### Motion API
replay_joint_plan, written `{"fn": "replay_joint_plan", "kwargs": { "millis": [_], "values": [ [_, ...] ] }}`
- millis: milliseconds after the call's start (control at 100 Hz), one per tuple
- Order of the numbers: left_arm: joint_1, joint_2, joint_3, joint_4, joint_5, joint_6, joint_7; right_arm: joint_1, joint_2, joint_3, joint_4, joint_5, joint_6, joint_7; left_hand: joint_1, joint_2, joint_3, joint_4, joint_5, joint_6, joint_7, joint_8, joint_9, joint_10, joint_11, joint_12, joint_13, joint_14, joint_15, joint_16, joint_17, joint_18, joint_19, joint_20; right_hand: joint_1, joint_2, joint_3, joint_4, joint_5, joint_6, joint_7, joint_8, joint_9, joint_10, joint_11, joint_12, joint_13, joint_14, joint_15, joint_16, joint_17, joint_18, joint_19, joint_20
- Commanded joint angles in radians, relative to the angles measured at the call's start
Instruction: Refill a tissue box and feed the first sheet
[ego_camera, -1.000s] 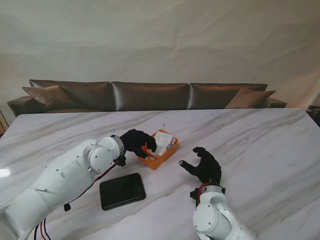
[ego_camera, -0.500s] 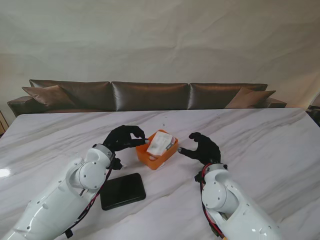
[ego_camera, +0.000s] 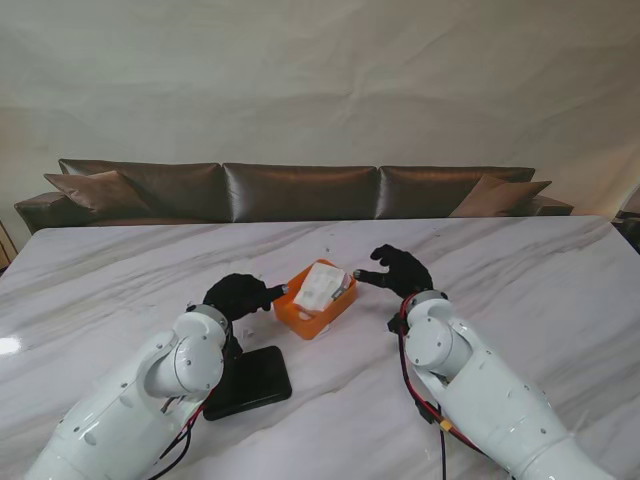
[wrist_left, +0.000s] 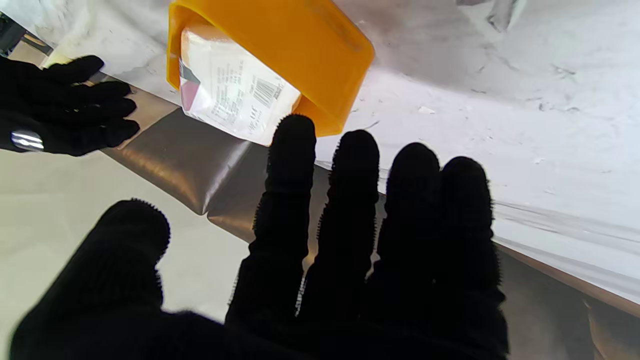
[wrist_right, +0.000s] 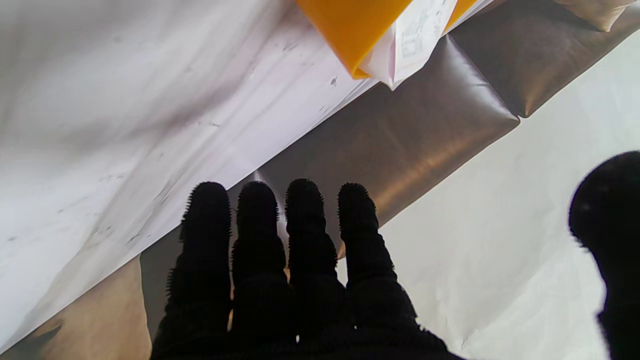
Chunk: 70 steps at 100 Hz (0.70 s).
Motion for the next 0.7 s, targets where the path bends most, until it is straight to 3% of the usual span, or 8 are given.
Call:
{"fn": "replay_joint_plan", "kwargs": {
  "millis": [0, 410, 690],
  "values": [
    [-0.020, -0.006, 0.009, 0.015, -0.025, -0.008, -0.030, 0.014, -0.017, -0.010, 0.012, 0.005, -0.012, 0.018, -0.033, 0.052, -0.039, 0.031, 0.022, 0.025, -0.021, -0.028, -0.018, 0.025, 0.012, 0.015, -0.017, 0.125, 0.036, 0.022, -0.022, -0.089, 0.587, 0.023, -0.016, 0.017, -0.016, -0.011, -0.005, -0.005, 0.012, -0.011, -0.011, -0.015, 0.023, -0.003, -0.003, -0.032, -0.004, -0.012, -0.009, -0.043, -0.013, -0.011],
    [-0.086, -0.007, 0.077, 0.067, -0.070, 0.043, -0.090, 0.059, -0.048, -0.076, 0.108, 0.085, -0.076, 0.023, -0.022, 0.057, -0.054, 0.038, 0.047, 0.029, -0.029, -0.058, -0.009, 0.028, 0.017, 0.018, -0.014, 0.132, 0.041, 0.025, -0.017, -0.083, 0.579, 0.037, 0.015, 0.052, -0.057, 0.006, -0.001, -0.008, 0.011, -0.014, -0.009, -0.022, 0.036, 0.015, 0.001, -0.034, 0.010, -0.004, -0.016, -0.056, -0.012, -0.015],
    [-0.136, -0.007, 0.125, 0.113, -0.085, 0.057, -0.122, 0.054, -0.051, -0.087, 0.111, 0.101, -0.093, 0.027, -0.011, 0.056, -0.046, 0.041, 0.089, 0.021, -0.005, -0.070, 0.022, 0.021, 0.014, 0.011, 0.000, 0.140, 0.039, 0.016, -0.008, -0.069, 0.584, 0.036, 0.025, 0.065, -0.072, 0.012, 0.003, -0.007, 0.012, -0.013, -0.006, -0.023, 0.043, 0.026, 0.005, -0.032, 0.018, 0.000, -0.017, -0.060, -0.010, -0.015]
  ]
}}
